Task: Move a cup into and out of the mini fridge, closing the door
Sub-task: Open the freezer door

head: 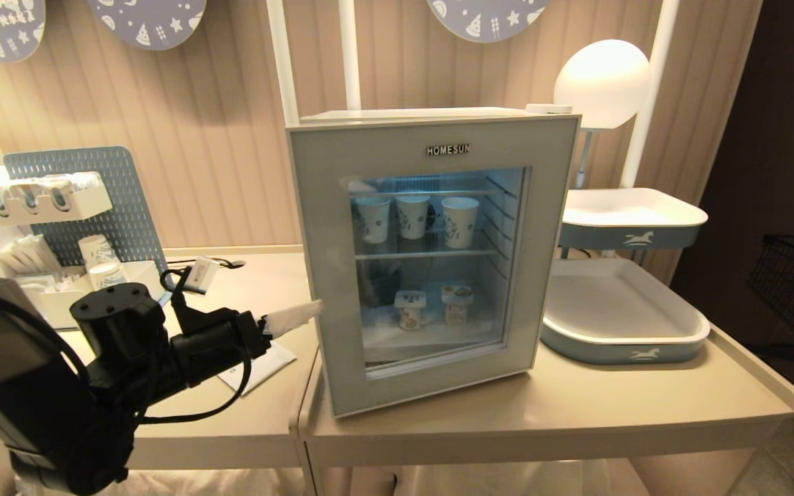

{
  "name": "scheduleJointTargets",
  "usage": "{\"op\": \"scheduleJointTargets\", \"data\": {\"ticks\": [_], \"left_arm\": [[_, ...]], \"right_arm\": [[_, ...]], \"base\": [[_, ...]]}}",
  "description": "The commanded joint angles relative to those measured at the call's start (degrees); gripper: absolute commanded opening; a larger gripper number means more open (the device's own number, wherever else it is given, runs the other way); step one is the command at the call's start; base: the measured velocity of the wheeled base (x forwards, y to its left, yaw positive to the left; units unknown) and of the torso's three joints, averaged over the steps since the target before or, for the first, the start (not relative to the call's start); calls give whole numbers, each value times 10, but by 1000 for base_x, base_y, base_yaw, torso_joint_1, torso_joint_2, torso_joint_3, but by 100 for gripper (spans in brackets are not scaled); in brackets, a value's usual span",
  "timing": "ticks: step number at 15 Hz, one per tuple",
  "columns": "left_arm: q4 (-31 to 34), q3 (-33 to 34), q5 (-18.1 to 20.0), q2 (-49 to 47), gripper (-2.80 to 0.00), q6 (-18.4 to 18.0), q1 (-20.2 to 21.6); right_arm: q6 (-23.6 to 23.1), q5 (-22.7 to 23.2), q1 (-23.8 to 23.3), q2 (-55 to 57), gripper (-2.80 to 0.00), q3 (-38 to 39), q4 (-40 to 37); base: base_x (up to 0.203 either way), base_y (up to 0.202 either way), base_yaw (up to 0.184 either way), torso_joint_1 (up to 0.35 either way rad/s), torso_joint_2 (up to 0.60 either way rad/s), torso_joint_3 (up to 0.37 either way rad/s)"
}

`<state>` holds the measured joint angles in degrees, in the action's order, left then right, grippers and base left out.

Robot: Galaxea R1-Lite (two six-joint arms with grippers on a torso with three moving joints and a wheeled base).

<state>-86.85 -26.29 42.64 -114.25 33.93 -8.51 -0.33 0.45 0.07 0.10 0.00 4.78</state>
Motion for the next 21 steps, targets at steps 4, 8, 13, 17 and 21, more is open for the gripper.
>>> {"op": "scheduleJointTargets", "data": {"ticks": [4, 8, 13, 17, 21], "left_arm": [[-2, -19, -2, -23, 0, 3, 13], [71, -105, -80, -44, 0, 3, 13], [137, -152, -203, -60, 0, 6, -3], [137, -147, -199, -56, 0, 6, -3], [134, -108, -170, -20, 0, 9, 5]], "right_arm": [[0, 0, 0, 1, -280, 21, 1], [0, 0, 0, 1, -280, 20, 1], [0, 0, 0, 1, -280, 21, 1], [0, 0, 0, 1, -280, 20, 1], [1, 0, 0, 1, -280, 21, 1]], "base": [[0, 0, 0, 0, 0, 0], [0, 0, 0, 0, 0, 0], [0, 0, 0, 0, 0, 0], [0, 0, 0, 0, 0, 0], [0, 0, 0, 0, 0, 0]]}}
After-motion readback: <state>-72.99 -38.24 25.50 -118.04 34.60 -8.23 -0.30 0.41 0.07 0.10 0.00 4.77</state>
